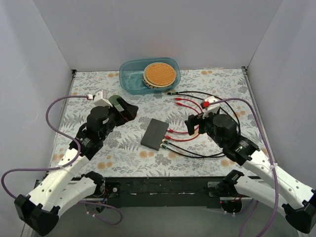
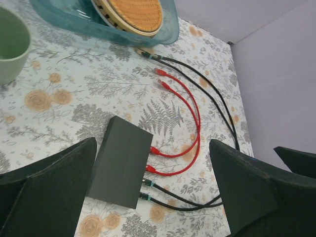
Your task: Insert the plug into the switch port
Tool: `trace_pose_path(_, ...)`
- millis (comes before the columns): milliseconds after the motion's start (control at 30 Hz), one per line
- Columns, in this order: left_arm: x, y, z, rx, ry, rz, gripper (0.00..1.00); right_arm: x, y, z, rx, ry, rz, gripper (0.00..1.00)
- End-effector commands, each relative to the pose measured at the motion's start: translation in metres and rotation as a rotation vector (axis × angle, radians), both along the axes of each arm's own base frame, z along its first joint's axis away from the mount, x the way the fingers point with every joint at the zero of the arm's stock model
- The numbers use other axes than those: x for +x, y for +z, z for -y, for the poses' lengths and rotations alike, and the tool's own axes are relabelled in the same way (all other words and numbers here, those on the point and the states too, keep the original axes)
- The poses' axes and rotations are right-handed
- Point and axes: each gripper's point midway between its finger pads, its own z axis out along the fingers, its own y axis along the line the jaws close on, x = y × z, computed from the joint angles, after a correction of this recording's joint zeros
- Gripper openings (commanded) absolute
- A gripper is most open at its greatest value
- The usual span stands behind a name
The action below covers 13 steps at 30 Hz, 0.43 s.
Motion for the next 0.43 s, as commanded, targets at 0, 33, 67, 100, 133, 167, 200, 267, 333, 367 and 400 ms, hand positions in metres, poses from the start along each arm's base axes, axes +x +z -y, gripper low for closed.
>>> trace_pose_path(0, -0.017, -0.013, -0.038, 0.029, 0.141, -0.018, 0.98, -0.009, -0.014, 0.031, 0.006, -0.12, -0.021, 0.98)
trace_pose_path(33, -0.018, -0.012, -0.043, 0.024, 0.159, -0.007, 0.98, -0.009, -0.019, 0.035, 0.001, -0.135, -0.022, 0.98)
trace_pose_path(67, -0.019, -0.015, -0.047, 0.026, 0.176, -0.002, 0.98, -0.01, -0.017, 0.039, 0.009, -0.147, -0.004, 0.98)
trace_pose_path(100, -0.021, -0.01, -0.054, 0.022, 0.203, 0.021, 0.98, -0.01, -0.015, 0.039, 0.01, -0.143, 0.009, 0.98)
trace_pose_path(133, -0.021, -0.008, -0.057, 0.023, 0.215, 0.036, 0.98, -0.01, -0.018, 0.04, -0.007, -0.136, 0.017, 0.99)
trace_pose_path(167, -0.021, -0.008, -0.059, 0.026, 0.226, 0.045, 0.98, -0.01, -0.018, 0.04, -0.01, -0.132, 0.024, 0.99)
trace_pose_path(200, -0.021, -0.007, -0.063, 0.04, 0.239, 0.058, 0.98, -0.008, -0.015, 0.04, -0.01, -0.134, 0.037, 0.98)
trace_pose_path(267, -0.018, -0.004, -0.066, 0.051, 0.253, 0.081, 0.98, -0.004, -0.018, 0.043, -0.044, -0.154, 0.048, 0.99)
trace_pose_path(333, -0.012, -0.007, -0.067, 0.09, 0.26, 0.096, 0.98, 0.002, -0.017, 0.049, -0.056, -0.204, 0.056, 0.97)
trace_pose_path(367, -0.01, -0.009, -0.069, 0.099, 0.275, 0.098, 0.98, 0.007, -0.017, 0.06, -0.078, -0.269, 0.072, 0.97)
trace_pose_path(400, -0.007, -0.014, -0.073, 0.113, 0.301, 0.094, 0.98, 0.01, -0.017, 0.066, -0.105, -0.295, 0.091, 0.99)
